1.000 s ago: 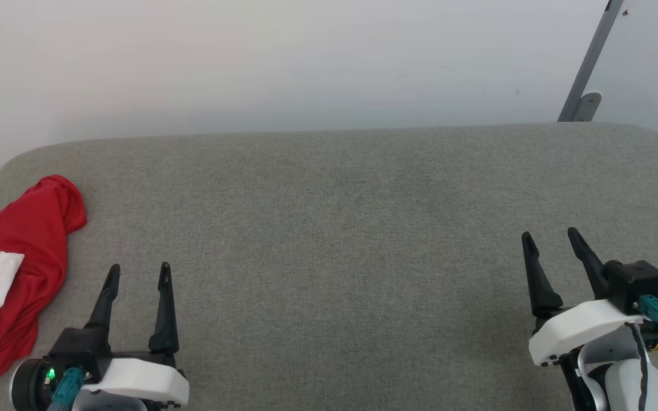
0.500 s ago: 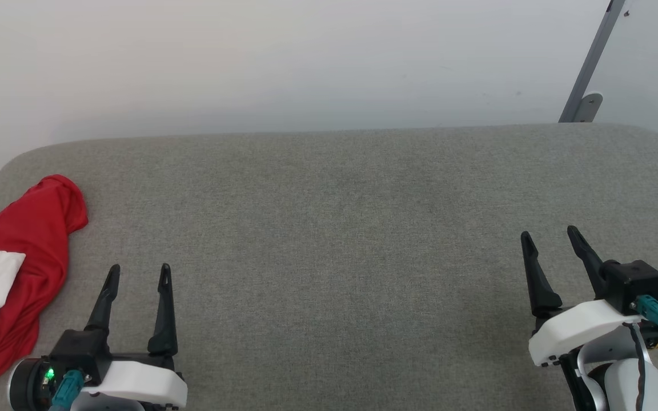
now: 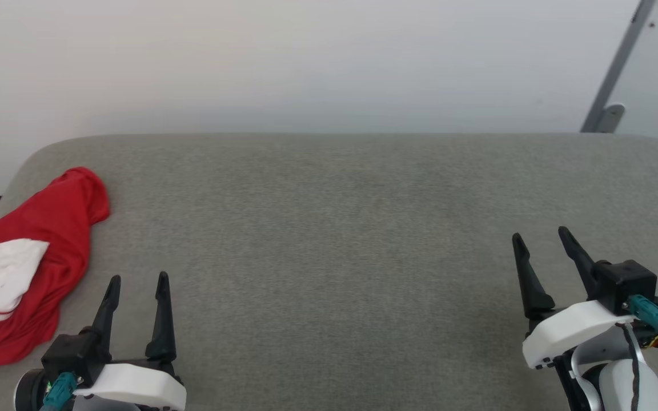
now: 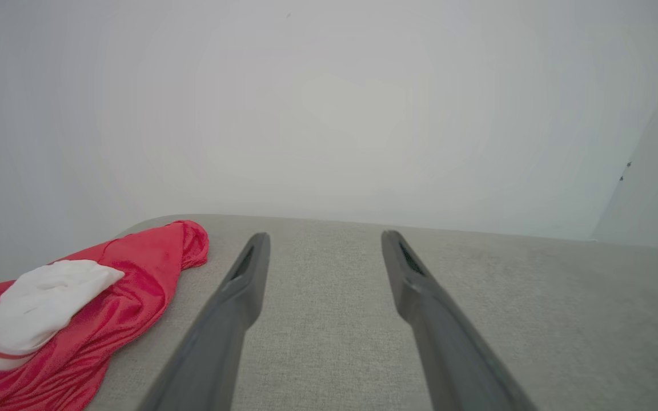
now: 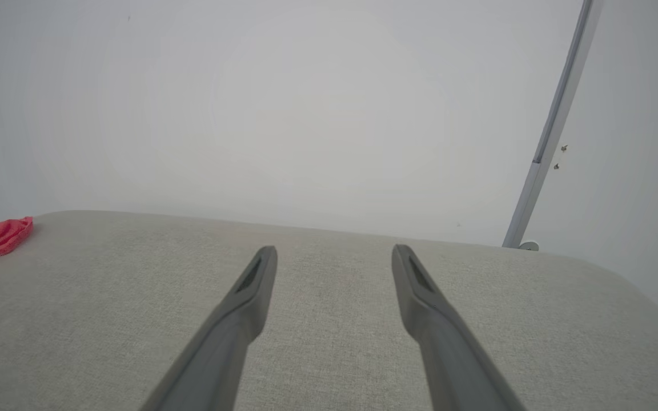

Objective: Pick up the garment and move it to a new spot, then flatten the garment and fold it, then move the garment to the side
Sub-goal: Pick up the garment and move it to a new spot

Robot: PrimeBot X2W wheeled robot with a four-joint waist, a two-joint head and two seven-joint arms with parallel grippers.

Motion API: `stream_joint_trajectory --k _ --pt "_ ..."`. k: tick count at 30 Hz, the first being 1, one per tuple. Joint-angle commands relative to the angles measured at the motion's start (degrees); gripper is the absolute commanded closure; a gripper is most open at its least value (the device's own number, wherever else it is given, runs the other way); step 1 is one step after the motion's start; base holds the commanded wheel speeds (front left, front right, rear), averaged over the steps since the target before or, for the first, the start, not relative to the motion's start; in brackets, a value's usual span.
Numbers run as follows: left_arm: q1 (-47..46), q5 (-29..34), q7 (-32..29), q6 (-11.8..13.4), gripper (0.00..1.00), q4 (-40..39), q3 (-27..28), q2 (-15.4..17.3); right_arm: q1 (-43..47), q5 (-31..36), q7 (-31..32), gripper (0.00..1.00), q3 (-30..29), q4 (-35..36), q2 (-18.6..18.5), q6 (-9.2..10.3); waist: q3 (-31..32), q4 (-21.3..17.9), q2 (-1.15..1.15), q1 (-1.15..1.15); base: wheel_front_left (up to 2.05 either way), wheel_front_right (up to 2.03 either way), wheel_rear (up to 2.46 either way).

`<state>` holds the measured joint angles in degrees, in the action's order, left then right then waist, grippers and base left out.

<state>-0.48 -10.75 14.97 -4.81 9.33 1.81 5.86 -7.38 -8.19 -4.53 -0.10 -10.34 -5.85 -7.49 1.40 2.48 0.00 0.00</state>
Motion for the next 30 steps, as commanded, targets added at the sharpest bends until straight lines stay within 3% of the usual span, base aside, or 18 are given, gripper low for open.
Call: stream_joint_trajectory --k 1,9,24,30 --pt "-0.42 -0.36 0.31 -0.3 0.0 0.38 0.28 0.19 0.52 -0.38 0.17 0.0 0.41 0.29 -0.26 0.0 0.24 0.84 0.0 0.0 0.0 0.0 0.0" --pt "-0.48 -1.22 0.26 0.26 0.0 2.4 1.15 0.75 0.52 -1.63 1.25 0.0 3.8 0.34 -1.16 0.0 1.2 6.01 0.0 0.0 0.0 0.0 0.0" --pt "0.76 -3.33 -3.33 3.98 0.0 -0.06 3.71 0.91 -1.18 -4.54 2.28 0.0 10.38 -0.4 -2.31 0.0 1.72 18.56 0.0 0.0 0.0 0.0 0.0" --pt "0.61 -3.88 -4.39 4.87 0.0 -0.86 3.89 0.79 -1.6 -5.65 2.37 0.0 12.25 -0.44 -2.61 0.0 1.42 21.86 0.0 0.0 0.0 0.0 0.0"
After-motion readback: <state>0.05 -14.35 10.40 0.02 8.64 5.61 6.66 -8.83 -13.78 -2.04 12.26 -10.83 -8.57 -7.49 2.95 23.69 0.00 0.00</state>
